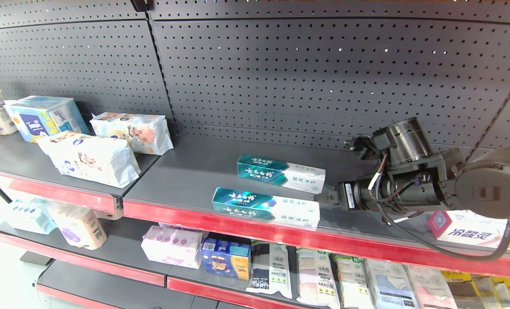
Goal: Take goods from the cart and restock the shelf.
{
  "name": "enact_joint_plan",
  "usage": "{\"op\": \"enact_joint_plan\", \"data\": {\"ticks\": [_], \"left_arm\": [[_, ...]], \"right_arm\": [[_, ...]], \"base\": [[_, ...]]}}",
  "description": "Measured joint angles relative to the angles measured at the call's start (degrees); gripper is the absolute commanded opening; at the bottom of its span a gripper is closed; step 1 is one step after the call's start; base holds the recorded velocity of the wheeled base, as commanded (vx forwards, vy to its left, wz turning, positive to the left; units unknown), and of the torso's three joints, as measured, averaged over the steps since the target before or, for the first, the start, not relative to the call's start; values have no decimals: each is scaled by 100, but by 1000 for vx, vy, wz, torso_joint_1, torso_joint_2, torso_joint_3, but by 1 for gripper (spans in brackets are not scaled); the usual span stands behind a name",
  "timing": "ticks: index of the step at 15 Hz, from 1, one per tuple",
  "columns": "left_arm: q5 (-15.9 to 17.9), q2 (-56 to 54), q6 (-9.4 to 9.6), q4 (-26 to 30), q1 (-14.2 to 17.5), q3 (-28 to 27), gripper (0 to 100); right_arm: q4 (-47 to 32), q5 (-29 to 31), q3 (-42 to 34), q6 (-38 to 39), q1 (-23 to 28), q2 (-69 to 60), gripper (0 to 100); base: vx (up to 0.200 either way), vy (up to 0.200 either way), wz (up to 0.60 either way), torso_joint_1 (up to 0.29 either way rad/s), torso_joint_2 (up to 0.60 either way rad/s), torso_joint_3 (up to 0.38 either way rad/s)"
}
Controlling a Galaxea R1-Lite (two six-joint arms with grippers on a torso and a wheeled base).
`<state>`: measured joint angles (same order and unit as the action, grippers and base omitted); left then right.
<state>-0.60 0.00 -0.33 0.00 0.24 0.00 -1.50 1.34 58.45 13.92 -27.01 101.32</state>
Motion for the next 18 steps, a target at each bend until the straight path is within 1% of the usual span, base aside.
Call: {"op": "enact_joint_plan", "data": {"ticks": [8,18], "left_arm": [[2,0,1,0,0,0,100],[0,0,0,0,0,0,100]], "right_arm": [[-44,62,33,-73,257,196,100],[-52,44,-7,-68,177,212,100]], "base": [[0,0,0,0,0,0],[0,0,0,0,0,0]]}}
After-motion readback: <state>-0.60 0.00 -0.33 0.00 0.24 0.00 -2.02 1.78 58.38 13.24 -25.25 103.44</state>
